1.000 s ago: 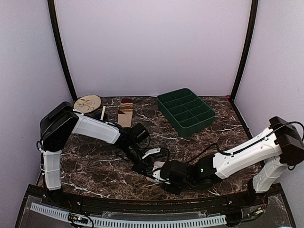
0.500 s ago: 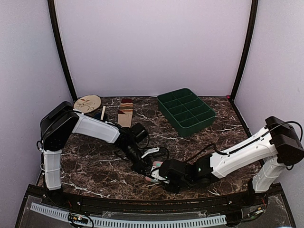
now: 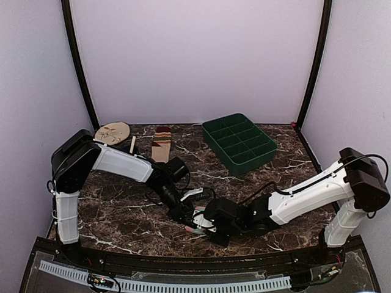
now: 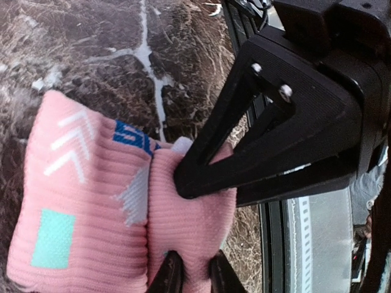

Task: Roll the socks
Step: Roll the sock at the center of the board.

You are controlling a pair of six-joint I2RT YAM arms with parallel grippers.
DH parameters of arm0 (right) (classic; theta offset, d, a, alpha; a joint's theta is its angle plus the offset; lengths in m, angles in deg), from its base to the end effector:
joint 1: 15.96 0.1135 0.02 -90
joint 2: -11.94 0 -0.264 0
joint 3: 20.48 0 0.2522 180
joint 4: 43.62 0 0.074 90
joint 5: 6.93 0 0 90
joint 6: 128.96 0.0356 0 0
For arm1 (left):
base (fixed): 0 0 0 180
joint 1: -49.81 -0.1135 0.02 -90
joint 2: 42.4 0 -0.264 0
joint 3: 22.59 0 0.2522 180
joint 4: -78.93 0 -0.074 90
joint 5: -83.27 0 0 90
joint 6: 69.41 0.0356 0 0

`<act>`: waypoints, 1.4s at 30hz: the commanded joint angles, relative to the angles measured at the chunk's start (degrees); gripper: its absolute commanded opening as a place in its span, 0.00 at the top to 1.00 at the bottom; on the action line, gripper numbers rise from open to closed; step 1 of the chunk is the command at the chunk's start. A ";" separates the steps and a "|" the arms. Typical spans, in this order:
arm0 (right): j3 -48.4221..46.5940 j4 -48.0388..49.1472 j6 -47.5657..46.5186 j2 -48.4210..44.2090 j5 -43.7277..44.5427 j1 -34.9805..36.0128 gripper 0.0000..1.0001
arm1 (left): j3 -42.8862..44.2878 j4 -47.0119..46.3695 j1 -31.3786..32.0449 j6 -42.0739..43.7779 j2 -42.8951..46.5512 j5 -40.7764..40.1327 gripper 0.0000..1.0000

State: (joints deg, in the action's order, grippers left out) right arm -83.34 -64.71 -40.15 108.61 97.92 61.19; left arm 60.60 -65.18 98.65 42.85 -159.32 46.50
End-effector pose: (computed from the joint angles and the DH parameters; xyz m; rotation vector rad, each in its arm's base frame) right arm 0.0806 0.3124 0.1467 -1.4964 1.9996 0.2293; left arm 0.2303 -0.3067 0.1195 1.7517 2.0367 -1.4153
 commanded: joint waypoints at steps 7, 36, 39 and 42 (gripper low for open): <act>1.26 -1.80 3.84 4.24 -14.24 -3.78 1.00 | -1.14 -2.66 -4.49 -6.79 4.06 -6.36 0.72; 0.80 -1.95 9.61 6.81 -33.01 -11.01 1.00 | -20.54 -20.11 -6.65 -12.23 23.55 -18.34 0.56; -0.27 -3.07 9.86 7.72 -35.60 -12.17 1.00 | -24.22 -23.70 -6.65 -12.68 27.73 -19.13 0.55; -1.07 -4.16 10.14 8.42 -38.87 -13.87 1.00 | -29.17 -28.43 -6.57 -13.41 32.91 -19.68 0.55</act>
State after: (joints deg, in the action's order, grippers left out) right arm -85.48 -58.07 -31.72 112.93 65.09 48.82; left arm 36.34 -86.71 92.12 30.35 -133.53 28.06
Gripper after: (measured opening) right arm 0.147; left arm 0.444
